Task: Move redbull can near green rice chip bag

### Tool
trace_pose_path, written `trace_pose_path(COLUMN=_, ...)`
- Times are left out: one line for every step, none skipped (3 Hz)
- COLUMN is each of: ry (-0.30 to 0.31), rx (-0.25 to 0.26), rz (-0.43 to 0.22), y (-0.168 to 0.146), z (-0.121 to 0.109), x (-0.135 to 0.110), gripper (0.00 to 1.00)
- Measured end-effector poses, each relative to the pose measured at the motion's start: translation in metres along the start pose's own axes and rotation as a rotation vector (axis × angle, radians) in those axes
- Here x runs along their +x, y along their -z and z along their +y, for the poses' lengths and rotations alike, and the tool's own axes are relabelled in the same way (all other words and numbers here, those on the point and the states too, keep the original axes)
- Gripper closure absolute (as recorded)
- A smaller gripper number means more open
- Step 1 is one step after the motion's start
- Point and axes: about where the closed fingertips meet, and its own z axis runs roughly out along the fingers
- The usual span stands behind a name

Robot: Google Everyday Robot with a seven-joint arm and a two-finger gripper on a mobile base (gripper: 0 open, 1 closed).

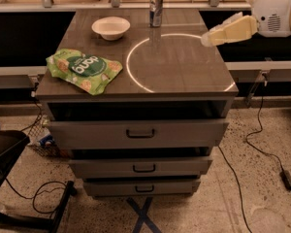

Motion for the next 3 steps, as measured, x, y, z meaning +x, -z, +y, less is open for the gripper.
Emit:
trace_pose_path(ry=-0.058, rx=0.02, rz=0.063, y=-0.0054, z=0.0146, x=0.0038, gripper=0.0)
trace_pose_path(ry=-0.064, rx=0.018, rz=0.06, y=-0.0062, z=0.0148, x=0.0028, gripper=0.0)
trace_pose_path(ry=-0.071, rx=0.063, rz=0.023, y=-0.0133, z=0.0086, x=-0.0003, gripper=0.0)
